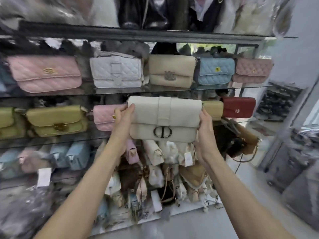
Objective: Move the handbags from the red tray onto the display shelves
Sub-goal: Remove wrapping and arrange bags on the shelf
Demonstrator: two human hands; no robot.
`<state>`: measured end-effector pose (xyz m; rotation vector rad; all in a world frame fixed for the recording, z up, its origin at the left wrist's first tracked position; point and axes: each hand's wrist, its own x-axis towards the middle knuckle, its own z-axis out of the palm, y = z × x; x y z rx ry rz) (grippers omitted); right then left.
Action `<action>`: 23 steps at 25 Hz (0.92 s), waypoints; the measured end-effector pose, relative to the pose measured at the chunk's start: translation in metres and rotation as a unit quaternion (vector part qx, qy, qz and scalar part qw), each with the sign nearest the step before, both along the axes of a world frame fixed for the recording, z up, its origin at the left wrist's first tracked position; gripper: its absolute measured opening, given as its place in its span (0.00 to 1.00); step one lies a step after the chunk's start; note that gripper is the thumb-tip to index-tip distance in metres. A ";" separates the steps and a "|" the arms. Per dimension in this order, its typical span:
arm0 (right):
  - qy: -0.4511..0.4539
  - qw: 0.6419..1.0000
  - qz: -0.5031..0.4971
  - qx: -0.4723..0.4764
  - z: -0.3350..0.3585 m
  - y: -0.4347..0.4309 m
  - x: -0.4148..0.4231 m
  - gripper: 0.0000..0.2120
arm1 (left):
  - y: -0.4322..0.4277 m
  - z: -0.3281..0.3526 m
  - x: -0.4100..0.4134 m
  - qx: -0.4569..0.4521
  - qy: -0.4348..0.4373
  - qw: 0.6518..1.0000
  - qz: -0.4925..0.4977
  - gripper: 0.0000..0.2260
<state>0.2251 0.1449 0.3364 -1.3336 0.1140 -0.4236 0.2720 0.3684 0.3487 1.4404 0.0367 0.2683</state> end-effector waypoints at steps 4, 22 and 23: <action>-0.004 0.997 0.079 -0.013 -0.006 0.116 0.007 0.19 | 0.120 -0.002 -0.030 0.004 -0.002 0.997 0.079 0.12; -0.011 0.917 0.399 -0.013 0.001 0.513 0.032 0.30 | 0.466 0.000 -0.153 0.014 0.004 0.922 0.386 0.17; -0.006 0.910 0.414 -0.009 0.003 0.531 0.037 0.30 | 0.480 0.003 -0.150 0.015 0.007 0.917 0.399 0.17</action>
